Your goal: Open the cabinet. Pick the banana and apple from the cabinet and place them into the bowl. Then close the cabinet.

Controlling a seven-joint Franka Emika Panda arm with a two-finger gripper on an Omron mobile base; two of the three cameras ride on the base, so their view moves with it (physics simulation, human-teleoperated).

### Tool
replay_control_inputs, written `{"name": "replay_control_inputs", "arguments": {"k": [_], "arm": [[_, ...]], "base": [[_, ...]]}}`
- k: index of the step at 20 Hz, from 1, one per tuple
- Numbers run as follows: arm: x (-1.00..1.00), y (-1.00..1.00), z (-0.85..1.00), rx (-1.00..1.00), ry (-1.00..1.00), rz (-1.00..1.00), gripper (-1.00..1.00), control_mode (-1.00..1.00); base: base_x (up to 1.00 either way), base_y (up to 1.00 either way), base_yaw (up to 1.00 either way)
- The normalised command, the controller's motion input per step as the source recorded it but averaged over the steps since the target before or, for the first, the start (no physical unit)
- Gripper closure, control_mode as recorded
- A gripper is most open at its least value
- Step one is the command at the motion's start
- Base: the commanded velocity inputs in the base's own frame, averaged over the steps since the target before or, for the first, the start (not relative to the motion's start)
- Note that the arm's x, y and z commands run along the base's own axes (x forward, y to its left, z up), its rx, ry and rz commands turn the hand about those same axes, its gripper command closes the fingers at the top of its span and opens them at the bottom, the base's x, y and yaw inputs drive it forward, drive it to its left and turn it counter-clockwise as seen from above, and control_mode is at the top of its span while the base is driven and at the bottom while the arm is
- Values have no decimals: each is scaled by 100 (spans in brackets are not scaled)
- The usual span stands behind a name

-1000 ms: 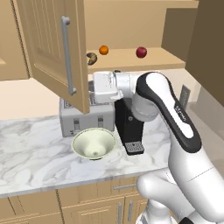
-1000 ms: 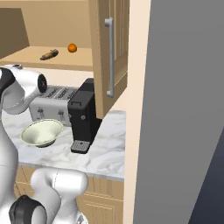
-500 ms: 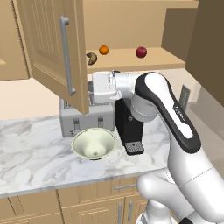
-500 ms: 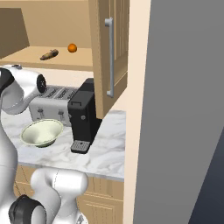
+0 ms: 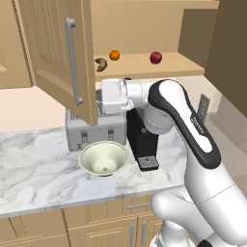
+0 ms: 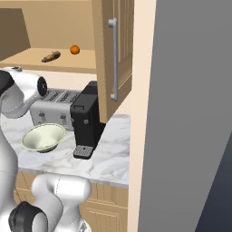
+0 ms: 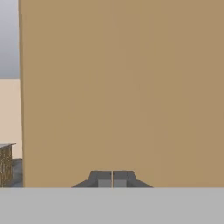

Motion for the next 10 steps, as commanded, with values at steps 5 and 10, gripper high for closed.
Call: {"name": "replay_control_inputs", "arguments": {"k": [5,10], "arm": [[0,17,0,-2,-2,0,100,-100],[0,20,0,-3,0,0,100,-100]], "base": [[0,0,0],[0,0,0]]}}
